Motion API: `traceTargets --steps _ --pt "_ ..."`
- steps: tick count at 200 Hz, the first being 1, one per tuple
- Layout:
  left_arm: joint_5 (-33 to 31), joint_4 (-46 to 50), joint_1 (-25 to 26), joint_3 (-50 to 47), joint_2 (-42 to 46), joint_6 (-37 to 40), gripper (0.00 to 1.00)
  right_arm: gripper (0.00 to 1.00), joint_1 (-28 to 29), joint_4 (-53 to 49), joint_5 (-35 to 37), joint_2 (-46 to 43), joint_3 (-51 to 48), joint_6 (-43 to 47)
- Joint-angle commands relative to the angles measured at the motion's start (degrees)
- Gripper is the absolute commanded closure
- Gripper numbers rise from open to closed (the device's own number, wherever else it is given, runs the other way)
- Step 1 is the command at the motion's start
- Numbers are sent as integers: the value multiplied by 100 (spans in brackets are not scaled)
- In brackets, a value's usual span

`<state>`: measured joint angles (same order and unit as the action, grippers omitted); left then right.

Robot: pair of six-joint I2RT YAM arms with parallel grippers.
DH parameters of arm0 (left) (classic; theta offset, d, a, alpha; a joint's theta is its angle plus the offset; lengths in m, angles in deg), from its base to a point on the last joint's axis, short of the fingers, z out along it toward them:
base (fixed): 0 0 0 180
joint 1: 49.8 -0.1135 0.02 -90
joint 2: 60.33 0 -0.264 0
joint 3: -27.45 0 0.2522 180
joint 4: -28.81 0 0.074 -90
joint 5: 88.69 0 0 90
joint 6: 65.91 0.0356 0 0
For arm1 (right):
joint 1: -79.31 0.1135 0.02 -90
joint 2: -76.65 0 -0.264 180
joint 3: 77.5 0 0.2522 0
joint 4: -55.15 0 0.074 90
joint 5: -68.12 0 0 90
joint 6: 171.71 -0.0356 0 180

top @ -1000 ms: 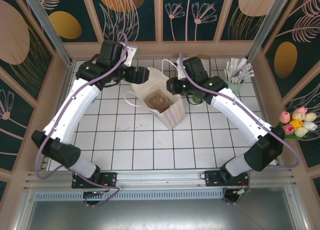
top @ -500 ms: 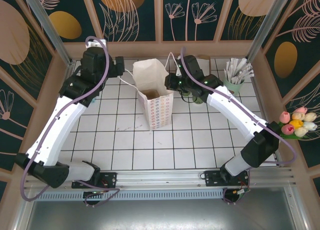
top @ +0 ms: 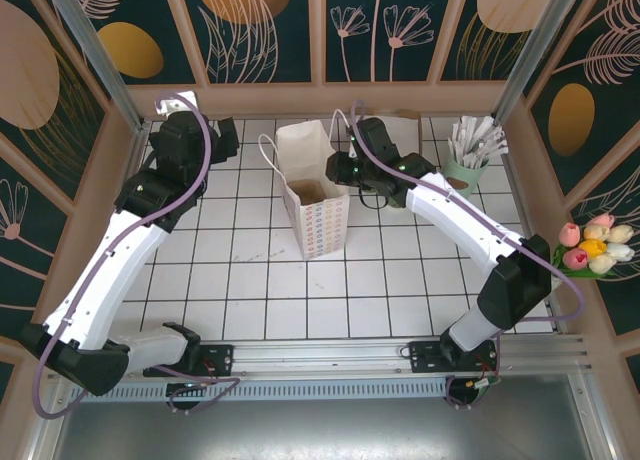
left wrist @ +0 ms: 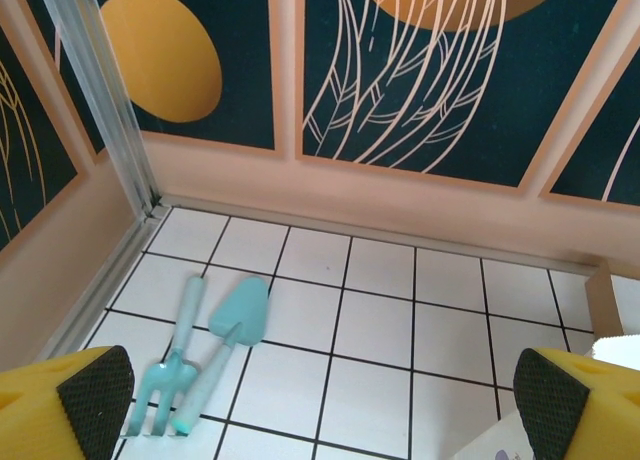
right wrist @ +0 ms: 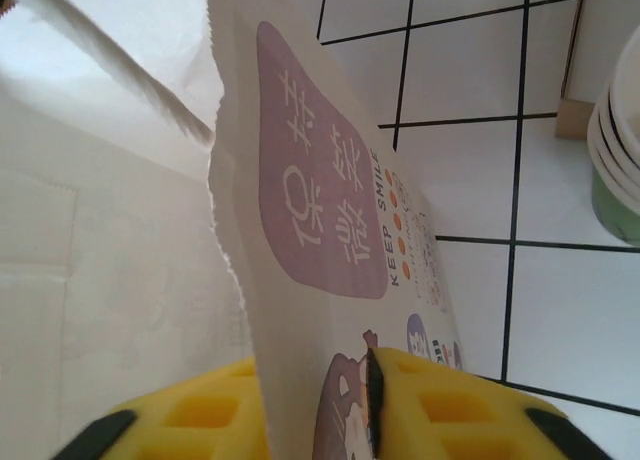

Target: Pack the takeout coffee

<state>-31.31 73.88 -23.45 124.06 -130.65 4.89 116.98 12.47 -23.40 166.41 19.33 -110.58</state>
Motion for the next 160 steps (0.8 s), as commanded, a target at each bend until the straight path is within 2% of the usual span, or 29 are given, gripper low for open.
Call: traceTargets --steps 1,39,69,84,109,160 --pt "68 -309 -25 -105 150 -141 1 60 43 -147 -48 -241 10 352" --pt "181 -414 -24 -213 230 -176 1 35 38 -281 -79 -607 -177 707" --pt "338 -463 -24 -310 241 -324 1 23 -26 -53 -220 -924 -341 907" --pt "300 -392 -25 -304 230 -478 1 2 -57 5 -297 -1044 -378 1065" --pt "3 -224 -25 -292 203 -704 1 1 -73 -37 -163 -1177 -353 1398" --pt "175 -278 -26 -366 230 -907 1 1 -109 61 -2 -1373 -314 2000"
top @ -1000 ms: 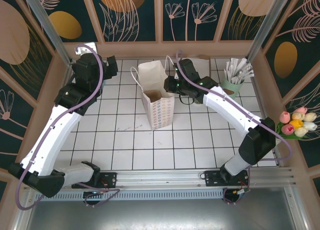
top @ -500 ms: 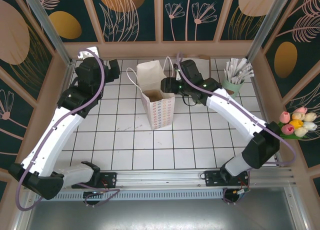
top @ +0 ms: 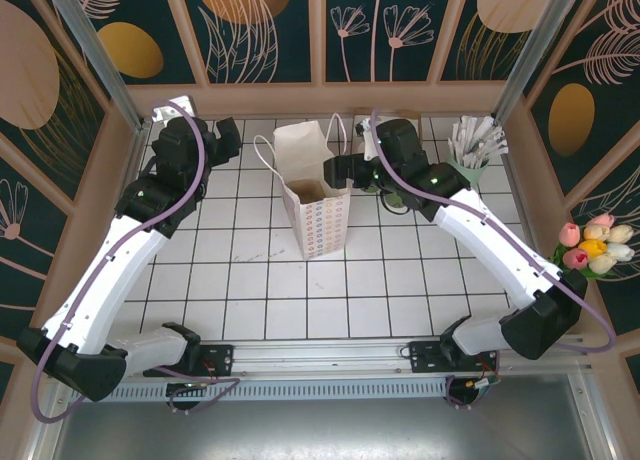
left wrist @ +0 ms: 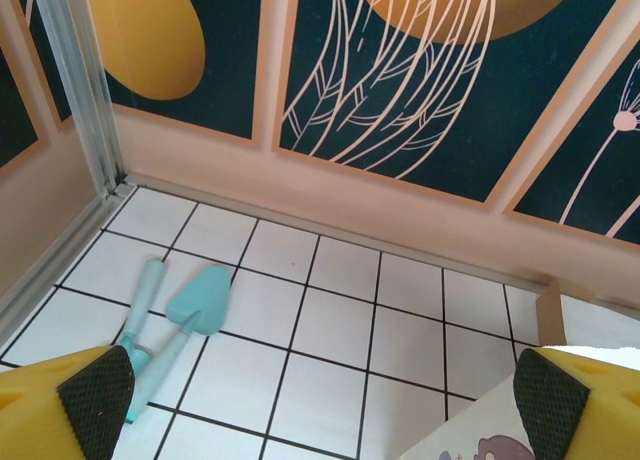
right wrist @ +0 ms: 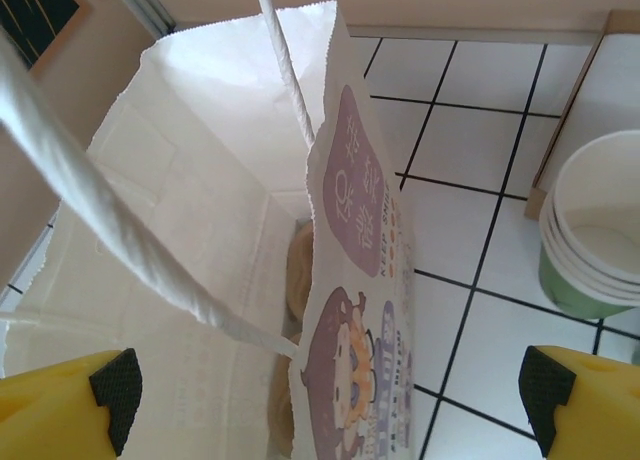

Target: Pack the takeout coffee

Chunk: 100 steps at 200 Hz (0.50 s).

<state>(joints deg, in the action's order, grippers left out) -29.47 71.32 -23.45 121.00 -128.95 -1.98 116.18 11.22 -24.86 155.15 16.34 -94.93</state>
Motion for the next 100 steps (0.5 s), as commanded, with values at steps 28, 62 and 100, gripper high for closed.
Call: traceTargets --steps 28,62,100 --pt "35 -117 -25 -111 68 -259 1 1 -30 364 236 -580 -131 646" --pt "141 -355 -26 -230 68 -388 1 1 -30 317 50 -918 -34 850" --pt "520 -735 -25 -452 185 -660 1 1 -465 140 645 -942 135 644"
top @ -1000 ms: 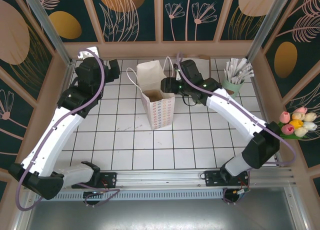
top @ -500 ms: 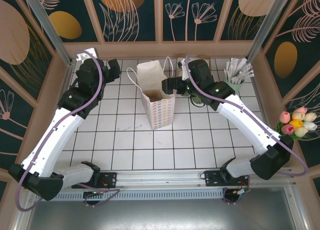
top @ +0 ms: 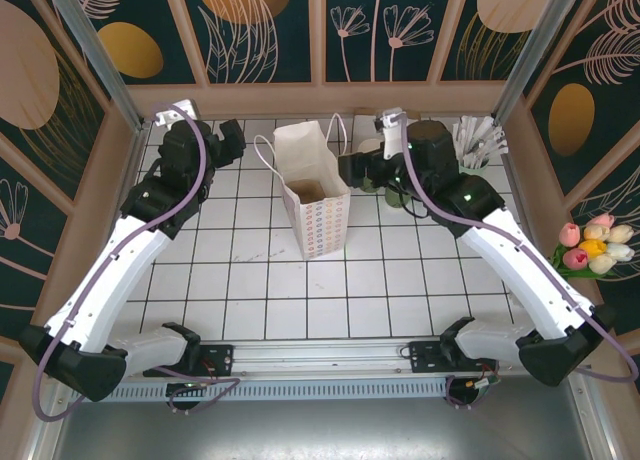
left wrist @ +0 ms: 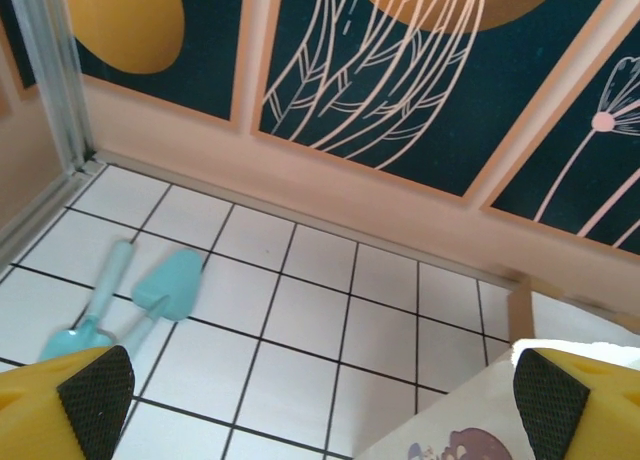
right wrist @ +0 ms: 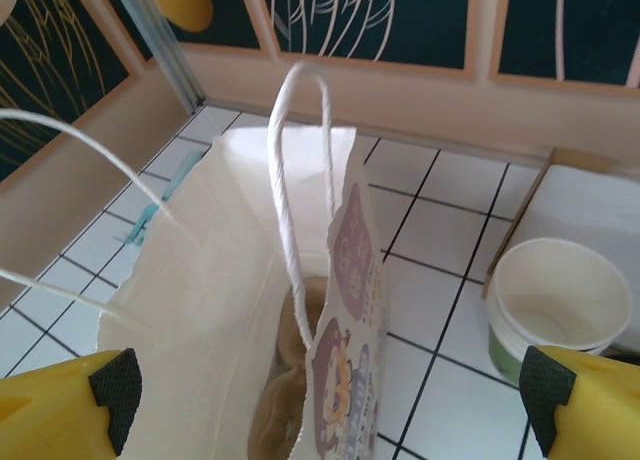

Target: Pack the takeout coffee

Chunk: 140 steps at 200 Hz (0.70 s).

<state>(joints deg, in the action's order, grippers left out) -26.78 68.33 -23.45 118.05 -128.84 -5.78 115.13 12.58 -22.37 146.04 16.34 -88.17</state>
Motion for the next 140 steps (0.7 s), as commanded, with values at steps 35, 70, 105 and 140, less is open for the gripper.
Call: traceTargets --steps 35,70,105,140 --pt "309 -676 -25 -343 328 -336 1 1 -1359 384 -204 119 127 -609" --pt "274 -655 -25 -415 364 -300 1 1 -1935 535 -466 535 207 -875" --pt "386 -693 -22 -526 408 -342 1 1 -2404 665 -814 855 150 -964" --pt "467 -631 -29 -685 460 -438 1 4 -2604 719 -1157 922 -52 -490"
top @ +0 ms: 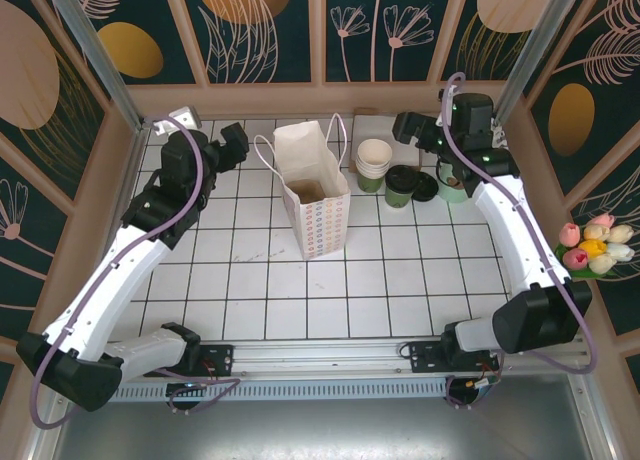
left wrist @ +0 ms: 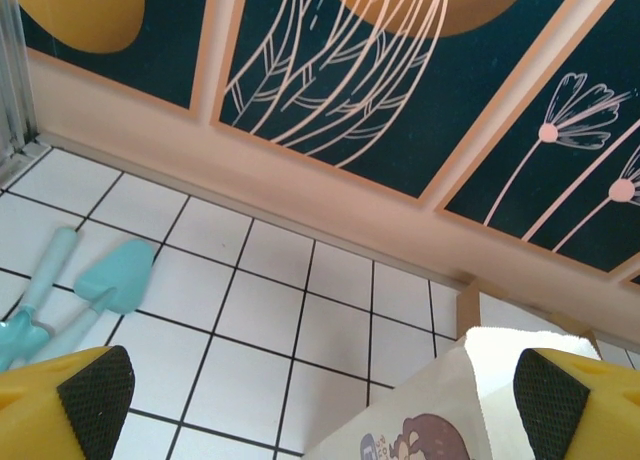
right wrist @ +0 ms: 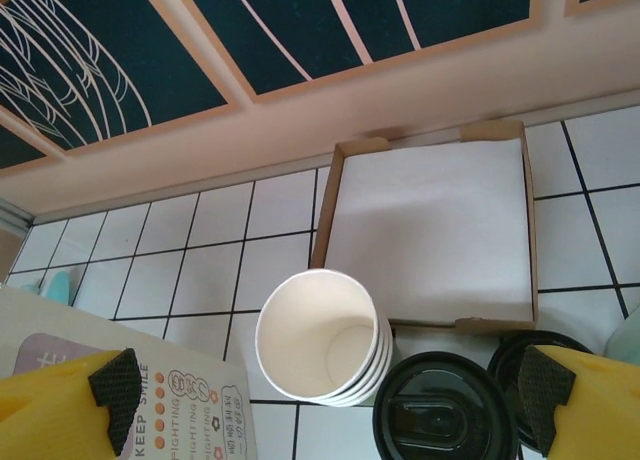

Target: Pack the takeout coffee

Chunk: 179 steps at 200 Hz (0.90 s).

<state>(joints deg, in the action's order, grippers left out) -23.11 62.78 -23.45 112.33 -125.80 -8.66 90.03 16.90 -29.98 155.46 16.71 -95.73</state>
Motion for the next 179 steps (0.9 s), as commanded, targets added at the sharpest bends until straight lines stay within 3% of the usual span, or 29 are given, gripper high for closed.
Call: traceTargets --steps 1,81,125,179 --pt "107 -72 -27 -114 157 -151 1 4 -96 278 -395 -17 -85 285" --pt "271 248 -22 -131 175 -82 1 5 -115 -1510 248 1281 715 486" --pt "268 264 -25 -135 96 -47 1 1 -114 -1823 457 1667 687 737" --pt "222 308 -25 -133 72 -20 1 1 -115 -1849 81 1927 490 980"
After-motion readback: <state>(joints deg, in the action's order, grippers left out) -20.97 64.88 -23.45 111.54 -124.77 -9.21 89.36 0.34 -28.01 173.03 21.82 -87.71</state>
